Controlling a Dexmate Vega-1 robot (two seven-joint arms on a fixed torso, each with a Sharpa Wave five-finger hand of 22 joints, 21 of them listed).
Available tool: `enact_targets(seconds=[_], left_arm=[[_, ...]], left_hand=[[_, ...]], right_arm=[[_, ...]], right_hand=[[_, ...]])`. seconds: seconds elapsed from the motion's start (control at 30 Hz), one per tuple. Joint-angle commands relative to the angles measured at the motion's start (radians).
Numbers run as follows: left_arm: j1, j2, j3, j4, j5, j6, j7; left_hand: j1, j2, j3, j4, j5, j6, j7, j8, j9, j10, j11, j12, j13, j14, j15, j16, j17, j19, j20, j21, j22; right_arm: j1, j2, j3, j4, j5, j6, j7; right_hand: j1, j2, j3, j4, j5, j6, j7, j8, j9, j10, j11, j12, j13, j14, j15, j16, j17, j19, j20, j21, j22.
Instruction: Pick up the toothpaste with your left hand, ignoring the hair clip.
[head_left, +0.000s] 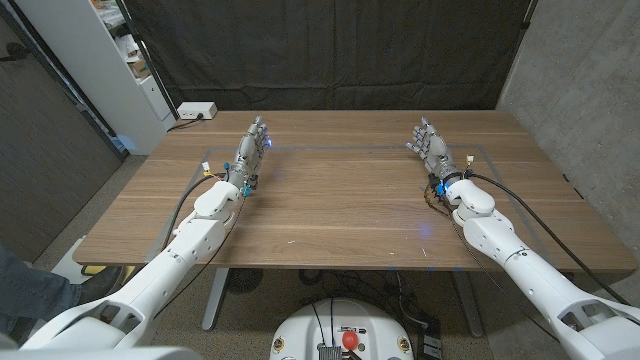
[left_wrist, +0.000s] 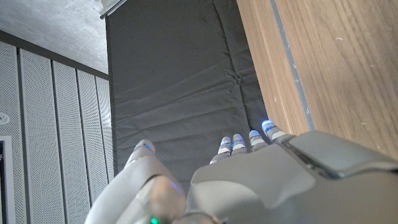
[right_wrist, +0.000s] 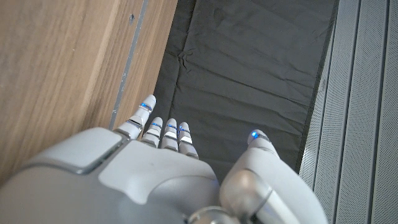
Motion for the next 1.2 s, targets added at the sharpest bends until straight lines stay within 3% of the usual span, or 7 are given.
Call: enact_targets(seconds=[0.03,0.27,0.53,1.2], left_arm=[[0.035,-0.104,-0.139,-0.019,0.121,0.069,-0.074],[0.046,-0.154,-0.199,-0.026,0.174,0.089,-0.119],[0.069,-0.181,-0.245,-0.064,0.224,0.111,-0.145],[0.129,-0.215,-0.323,-0.134,0.271,0.136,-0.162]], left_hand=[[0.01,0.003,0.007,0.0,0.007,-0.005,-0.001,0.007,0.003,-0.006,0.003,0.009,0.0,-0.038,0.0,0.006,0.003,-0.094,0.002,0.003,0.004],[0.011,0.005,0.006,0.0,0.007,-0.001,-0.001,0.008,0.003,-0.004,0.002,0.01,-0.003,-0.034,0.001,0.006,0.003,-0.092,0.005,0.0,0.004],[0.011,0.007,0.006,-0.001,0.008,0.004,-0.001,0.009,0.003,0.001,0.001,0.011,-0.008,-0.032,-0.001,0.006,0.003,-0.093,0.011,-0.004,0.004],[0.014,0.016,0.006,-0.003,0.008,0.015,0.0,0.01,0.003,0.009,0.004,0.013,-0.018,-0.026,0.002,0.006,0.003,-0.088,0.016,-0.014,0.005]], right_arm=[[-0.035,0.205,0.237,-0.012,-0.221,-0.088,0.138],[-0.036,0.295,0.33,-0.014,-0.32,-0.114,0.202],[-0.04,0.357,0.397,-0.02,-0.389,-0.124,0.248],[-0.039,0.418,0.466,-0.026,-0.457,-0.129,0.303]], right_hand=[[0.006,0.005,0.007,0.001,0.005,0.0,0.008,0.005,0.003,0.001,0.008,0.004,0.005,-0.004,0.001,0.005,0.004,0.008,0.0,0.004,0.002],[0.005,0.007,0.007,0.001,0.006,0.001,0.008,0.005,0.002,0.001,0.007,0.003,0.005,-0.005,0.0,0.005,0.003,0.008,0.0,-0.001,0.002],[0.005,0.009,0.006,0.001,0.006,0.001,0.008,0.004,0.002,0.0,0.008,0.002,0.005,-0.004,0.0,0.005,0.001,0.007,0.001,-0.006,0.002],[0.005,0.011,0.005,0.0,0.009,-0.001,0.005,0.003,0.0,-0.003,0.008,0.0,0.005,-0.005,0.002,0.003,-0.004,0.01,0.003,-0.02,0.003]])
